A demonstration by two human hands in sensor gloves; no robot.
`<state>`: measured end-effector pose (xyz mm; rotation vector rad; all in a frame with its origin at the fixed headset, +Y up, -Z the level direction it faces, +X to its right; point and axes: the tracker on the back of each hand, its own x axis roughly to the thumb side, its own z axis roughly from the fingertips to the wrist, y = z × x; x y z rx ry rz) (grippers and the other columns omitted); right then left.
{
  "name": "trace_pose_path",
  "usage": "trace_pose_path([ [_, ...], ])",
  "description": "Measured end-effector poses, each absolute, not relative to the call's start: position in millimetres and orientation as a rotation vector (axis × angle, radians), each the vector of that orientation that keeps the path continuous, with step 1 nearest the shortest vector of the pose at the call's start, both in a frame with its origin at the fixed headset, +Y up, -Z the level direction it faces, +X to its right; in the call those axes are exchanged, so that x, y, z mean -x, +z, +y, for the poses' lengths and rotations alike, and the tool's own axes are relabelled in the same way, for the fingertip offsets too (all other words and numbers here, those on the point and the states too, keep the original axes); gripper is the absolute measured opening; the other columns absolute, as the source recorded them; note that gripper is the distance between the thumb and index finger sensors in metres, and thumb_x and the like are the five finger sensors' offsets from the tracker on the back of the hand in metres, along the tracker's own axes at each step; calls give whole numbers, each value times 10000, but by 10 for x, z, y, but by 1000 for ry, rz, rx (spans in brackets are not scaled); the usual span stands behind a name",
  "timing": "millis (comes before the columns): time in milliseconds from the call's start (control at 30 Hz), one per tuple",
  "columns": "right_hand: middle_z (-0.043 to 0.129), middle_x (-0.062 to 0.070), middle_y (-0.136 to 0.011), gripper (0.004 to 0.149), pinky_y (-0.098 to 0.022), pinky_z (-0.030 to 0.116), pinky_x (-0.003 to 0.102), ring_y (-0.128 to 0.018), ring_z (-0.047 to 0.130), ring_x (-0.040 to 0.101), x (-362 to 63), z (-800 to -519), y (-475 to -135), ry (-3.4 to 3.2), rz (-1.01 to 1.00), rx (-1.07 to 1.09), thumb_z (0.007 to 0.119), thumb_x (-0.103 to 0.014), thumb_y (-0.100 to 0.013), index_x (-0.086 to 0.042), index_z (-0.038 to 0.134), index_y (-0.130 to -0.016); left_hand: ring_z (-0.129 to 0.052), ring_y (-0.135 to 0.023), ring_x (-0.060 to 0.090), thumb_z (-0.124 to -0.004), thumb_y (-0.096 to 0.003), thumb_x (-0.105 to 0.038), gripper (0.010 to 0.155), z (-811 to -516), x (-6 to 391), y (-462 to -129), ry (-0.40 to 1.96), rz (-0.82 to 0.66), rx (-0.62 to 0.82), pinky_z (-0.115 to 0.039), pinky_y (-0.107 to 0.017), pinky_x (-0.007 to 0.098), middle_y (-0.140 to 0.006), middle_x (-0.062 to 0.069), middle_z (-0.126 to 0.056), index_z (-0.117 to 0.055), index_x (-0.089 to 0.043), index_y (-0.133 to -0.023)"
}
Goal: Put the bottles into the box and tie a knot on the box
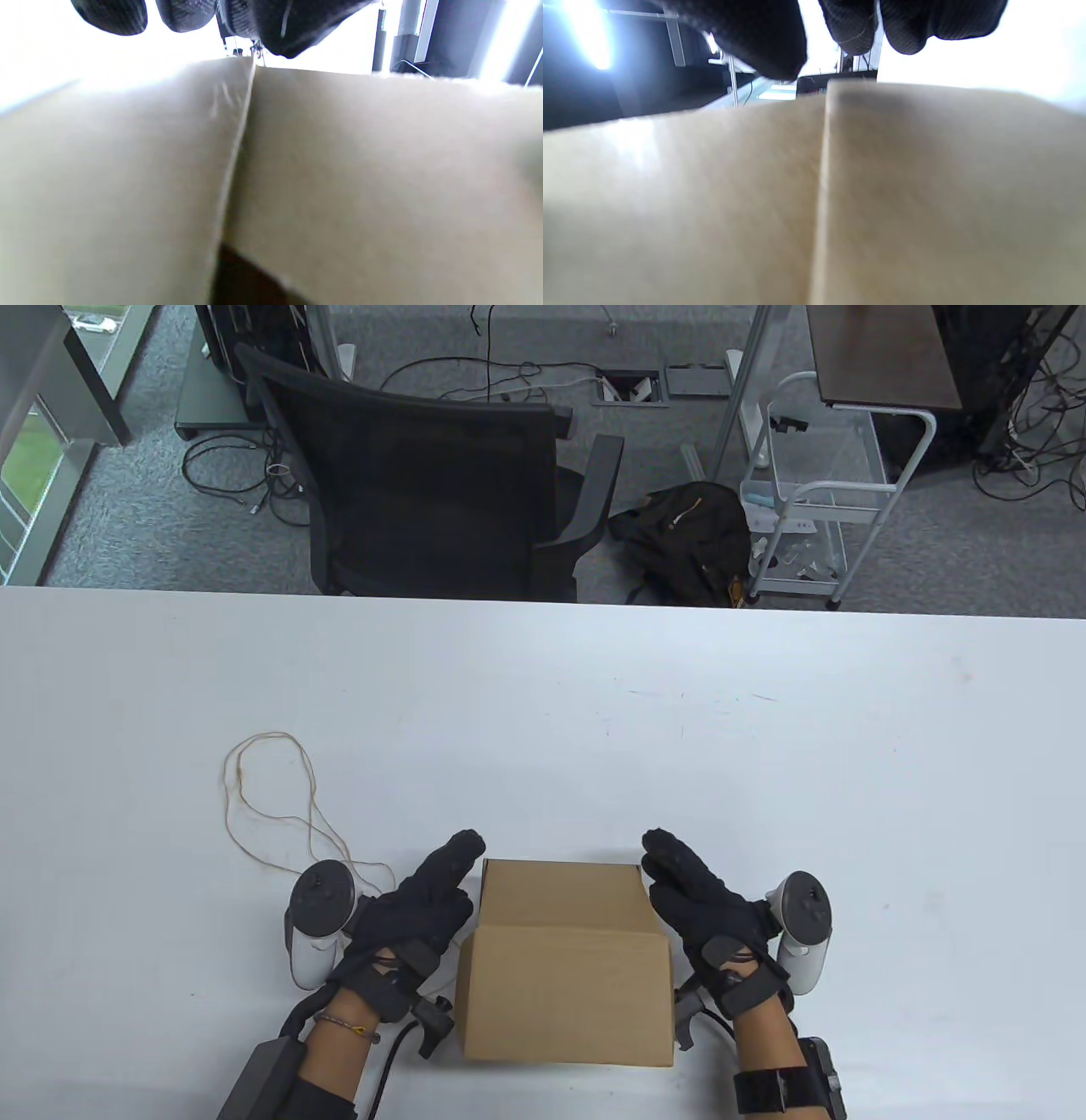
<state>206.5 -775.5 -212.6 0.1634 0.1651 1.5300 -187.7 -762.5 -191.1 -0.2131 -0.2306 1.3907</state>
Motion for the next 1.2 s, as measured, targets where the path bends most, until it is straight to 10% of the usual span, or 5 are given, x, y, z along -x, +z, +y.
trace_pose_path([
  [200,789,316,-904,608,-484,775,614,-691,829,531,-2237,-7689,-2018,1525,389,-77,821,-399,-530,-1,731,-981,-1016,-739,491,-811,-549,-463,620,-7553,2077,-1862,1396,-196,300,-872,-518,562,-927,200,-951,-751,-90,-1040],
  [400,775,316,-892,623,-465,821,584,-664,869,506,-2115,-7682,-2006,1569,441,-142,806,-424,-537,-14,712,-996,-1014,-717,490,-744,-566,-564,689,-7588,1984,-1818,1442,-247,387,-872,-524,550,-933,217,-943,-730,-82,-1058],
  [633,625,344,-1000,690,-520,736,644,-751,726,587,-2049,-7733,-2022,1426,271,-154,701,-525,-553,-48,641,-1049,-635,-995,647,-629,-571,-665,852,-7603,1906,-1815,1657,-345,427,-633,-680,687,-1177,351,-590,-523,-73,-1174],
  [833,250,344,-1138,920,-532,398,845,-887,220,722,-1829,-7571,-1986,1261,324,-355,654,-681,-526,-70,369,-1152,-160,-1002,776,-653,-533,-773,1110,-7503,1751,-1774,1681,-504,510,-332,-657,822,-1216,441,-72,-164,-64,-1233],
  [1200,180,351,-1106,856,-614,468,730,-892,308,667,-1760,-7474,-1927,1602,311,-340,679,-602,-535,-157,284,-1150,-307,-1054,704,-720,-566,-597,991,-7470,1656,-1709,1432,-403,384,-488,-697,747,-1238,359,-145,-169,-77,-1204],
])
